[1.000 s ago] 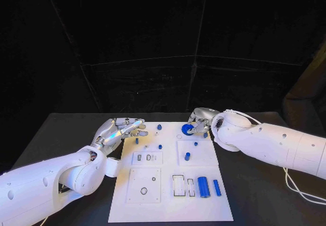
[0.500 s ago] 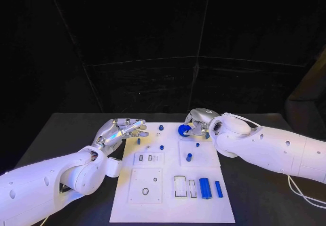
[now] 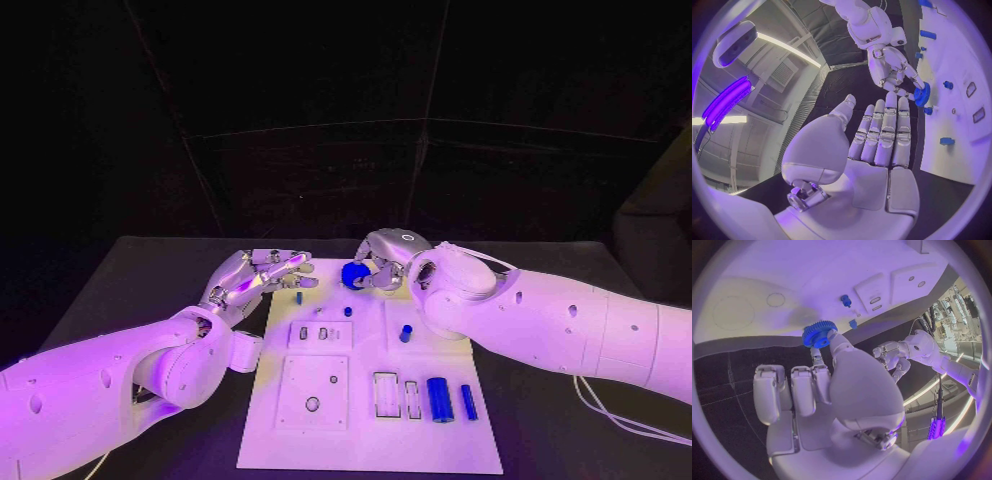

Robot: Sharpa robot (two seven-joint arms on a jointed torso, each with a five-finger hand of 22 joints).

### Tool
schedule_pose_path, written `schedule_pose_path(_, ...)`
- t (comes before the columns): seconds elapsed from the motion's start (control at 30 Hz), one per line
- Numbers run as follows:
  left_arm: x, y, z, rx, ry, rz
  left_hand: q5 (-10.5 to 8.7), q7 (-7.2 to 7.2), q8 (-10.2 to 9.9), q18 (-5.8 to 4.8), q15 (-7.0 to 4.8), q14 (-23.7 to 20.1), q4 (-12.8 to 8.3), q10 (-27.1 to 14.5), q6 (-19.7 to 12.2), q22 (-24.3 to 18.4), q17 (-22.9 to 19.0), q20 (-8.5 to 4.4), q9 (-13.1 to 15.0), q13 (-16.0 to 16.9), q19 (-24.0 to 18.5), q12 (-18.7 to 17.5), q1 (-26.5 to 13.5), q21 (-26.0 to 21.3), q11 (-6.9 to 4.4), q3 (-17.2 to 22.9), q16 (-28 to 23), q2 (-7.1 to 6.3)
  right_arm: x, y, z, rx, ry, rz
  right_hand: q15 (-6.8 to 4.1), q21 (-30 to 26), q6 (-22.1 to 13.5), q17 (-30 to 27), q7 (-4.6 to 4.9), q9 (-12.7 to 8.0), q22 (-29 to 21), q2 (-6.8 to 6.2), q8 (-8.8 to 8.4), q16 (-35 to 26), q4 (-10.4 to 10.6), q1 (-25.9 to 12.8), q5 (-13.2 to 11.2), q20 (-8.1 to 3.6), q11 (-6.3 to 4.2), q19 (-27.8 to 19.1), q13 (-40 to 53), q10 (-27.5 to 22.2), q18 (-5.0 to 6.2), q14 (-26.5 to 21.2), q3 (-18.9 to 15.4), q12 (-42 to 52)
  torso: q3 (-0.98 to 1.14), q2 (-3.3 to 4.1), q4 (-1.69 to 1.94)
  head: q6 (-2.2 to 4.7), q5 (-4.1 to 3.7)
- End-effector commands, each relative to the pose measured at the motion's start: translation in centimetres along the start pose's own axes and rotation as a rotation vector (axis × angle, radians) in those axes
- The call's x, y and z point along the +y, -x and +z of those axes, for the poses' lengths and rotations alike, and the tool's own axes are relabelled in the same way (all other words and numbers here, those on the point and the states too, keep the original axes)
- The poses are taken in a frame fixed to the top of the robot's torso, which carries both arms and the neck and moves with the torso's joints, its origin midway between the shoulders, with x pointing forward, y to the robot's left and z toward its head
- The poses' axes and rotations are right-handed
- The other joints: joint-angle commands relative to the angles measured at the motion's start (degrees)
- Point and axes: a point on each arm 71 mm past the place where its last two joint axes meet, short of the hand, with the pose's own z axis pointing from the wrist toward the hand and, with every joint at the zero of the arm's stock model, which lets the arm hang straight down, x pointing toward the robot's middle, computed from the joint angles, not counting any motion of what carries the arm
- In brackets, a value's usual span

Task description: Assemble the parts on the task board

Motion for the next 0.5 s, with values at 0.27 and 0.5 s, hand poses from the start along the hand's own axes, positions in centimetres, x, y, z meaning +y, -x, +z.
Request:
schedule_pose_path(0.27,-0.1,0.0,0.1,0.007,-0.007,-0.008,0.16,0.26,-0.24,0.84,0.32,-0.21,-0.14,-0.30,-0.20,-0.06,0.09,0.43,-0.04,-0.07,0.15,-0.28,0.07,-0.24,0.22,-0.17,-0.34,0.46,1.5,-0.7,1.8,0.010,0.017,-0.016,0.19,0.19,0.16,6.51,0.13,0.07,13.87,0.27,-0.13,0.14,-0.03,-0.31,0.30,-0.24,-0.19,5.49,7.66,1.93,-1.02,4.18,0.59,-0.04,0.04,0.08,-0.11,-0.17,1.12)
schedule_pose_path(0.5,0.0,-0.1,0.2,0.009,-0.006,-0.009,0.15,0.28,-0.26,0.84,0.34,-0.23,-0.15,-0.33,-0.21,-0.10,0.09,0.45,-0.03,-0.07,0.13,-0.33,0.07,-0.28,0.24,-0.19,-0.40,0.51,2.1,-1.3,2.5,0.044,0.016,-0.026,0.23,0.16,0.00,6.46,0.19,0.02,13.80,0.25,-0.28,0.11,-0.04,-0.39,0.26,-0.22,-0.14,5.44,7.56,1.83,-1.00,4.16,0.70,-0.17,0.04,0.10,-0.03,-0.49,1.15)
